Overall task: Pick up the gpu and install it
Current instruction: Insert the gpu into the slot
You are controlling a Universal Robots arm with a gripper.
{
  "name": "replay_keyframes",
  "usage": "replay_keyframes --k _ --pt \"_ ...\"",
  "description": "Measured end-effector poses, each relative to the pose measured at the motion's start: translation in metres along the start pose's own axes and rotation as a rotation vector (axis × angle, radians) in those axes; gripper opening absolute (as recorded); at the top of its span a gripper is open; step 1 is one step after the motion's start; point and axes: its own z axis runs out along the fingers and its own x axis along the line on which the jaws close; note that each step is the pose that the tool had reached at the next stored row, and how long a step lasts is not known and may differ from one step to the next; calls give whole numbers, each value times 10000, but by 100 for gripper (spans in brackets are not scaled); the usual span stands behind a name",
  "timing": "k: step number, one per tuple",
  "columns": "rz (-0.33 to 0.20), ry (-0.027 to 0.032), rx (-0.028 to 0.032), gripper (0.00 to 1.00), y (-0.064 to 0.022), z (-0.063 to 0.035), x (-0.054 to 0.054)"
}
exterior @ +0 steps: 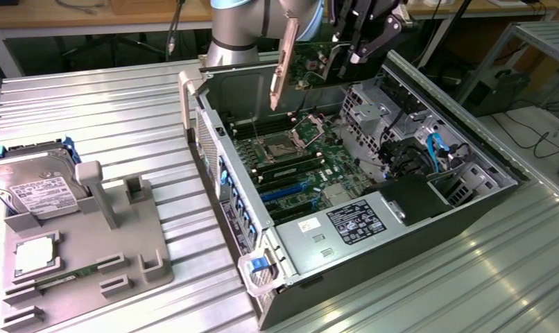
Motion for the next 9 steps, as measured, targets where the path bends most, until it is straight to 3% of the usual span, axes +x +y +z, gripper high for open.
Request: replay_keyframes --k 4,9 --pt "33 1 46 28 -2 43 -1" --pt "30 9 205 28 -4 73 0"
